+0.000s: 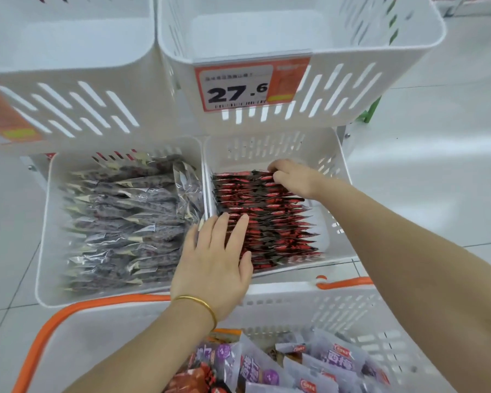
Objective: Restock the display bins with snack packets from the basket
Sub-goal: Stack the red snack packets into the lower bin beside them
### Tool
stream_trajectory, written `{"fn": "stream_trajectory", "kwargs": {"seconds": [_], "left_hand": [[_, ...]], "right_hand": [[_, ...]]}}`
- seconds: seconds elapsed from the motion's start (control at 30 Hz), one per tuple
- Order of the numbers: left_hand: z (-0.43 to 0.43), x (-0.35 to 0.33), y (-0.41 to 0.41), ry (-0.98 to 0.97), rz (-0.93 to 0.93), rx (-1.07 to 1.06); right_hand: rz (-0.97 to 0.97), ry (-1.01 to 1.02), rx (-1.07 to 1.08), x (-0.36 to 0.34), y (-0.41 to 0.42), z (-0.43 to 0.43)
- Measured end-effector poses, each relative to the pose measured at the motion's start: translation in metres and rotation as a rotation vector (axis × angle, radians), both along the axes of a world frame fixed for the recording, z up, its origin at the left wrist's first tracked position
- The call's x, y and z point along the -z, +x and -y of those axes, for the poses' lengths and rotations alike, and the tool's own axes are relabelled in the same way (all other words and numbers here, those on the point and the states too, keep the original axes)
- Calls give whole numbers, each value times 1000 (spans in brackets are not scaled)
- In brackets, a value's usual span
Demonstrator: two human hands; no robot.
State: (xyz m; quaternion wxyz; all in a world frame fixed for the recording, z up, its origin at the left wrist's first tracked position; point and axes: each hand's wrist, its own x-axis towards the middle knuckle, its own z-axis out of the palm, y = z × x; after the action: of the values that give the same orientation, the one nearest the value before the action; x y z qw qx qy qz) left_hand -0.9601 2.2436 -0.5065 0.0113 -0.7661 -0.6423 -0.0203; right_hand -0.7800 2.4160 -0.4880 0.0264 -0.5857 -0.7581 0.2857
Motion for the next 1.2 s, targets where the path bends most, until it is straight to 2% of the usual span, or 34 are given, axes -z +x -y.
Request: {"fn": "stream_trajectory", "kwargs": {"seconds": [0.13, 0.23, 0.33, 0.43, 0.53, 0.6, 0.7, 0.8, 0.9, 1.03, 1.1, 1.2], "left_hand": [[0, -6, 1, -76, -19, 2], [1, -9, 2, -113, -59, -19], [4, -14, 3, -108, -62, -60], [15, -27, 2, -7, 85, -30], [48, -45, -22, 135, 323, -14], [81, -48, -51, 195, 359, -18], [120, -41, -94, 173, 226, -76], [144, -27, -122, 85, 130, -165], [162, -10, -139, 18, 69, -142], [162, -6, -143, 52, 230, -156], [161, -6, -143, 61, 269, -157], [162, -3, -145, 59, 272, -151]], "right_hand": [[-31, 109, 69, -11, 8, 20], [-204, 257, 157, -27, 12, 67], [-467, 364, 251, -44, 5, 141], [-710, 357, 362, -42, -17, 221], [-787, 235, 399, -19, -45, 280], [-695, 120, 319, -1, -65, 305], [-438, 24, 157, 27, -88, 327], [-234, 51, 53, 46, -104, 330], [-26, 86, -109, 56, -121, 324], [312, 87, -334, 57, -143, 320], [346, 87, -323, 61, -146, 321], [280, 89, -256, 63, -144, 319]]}}
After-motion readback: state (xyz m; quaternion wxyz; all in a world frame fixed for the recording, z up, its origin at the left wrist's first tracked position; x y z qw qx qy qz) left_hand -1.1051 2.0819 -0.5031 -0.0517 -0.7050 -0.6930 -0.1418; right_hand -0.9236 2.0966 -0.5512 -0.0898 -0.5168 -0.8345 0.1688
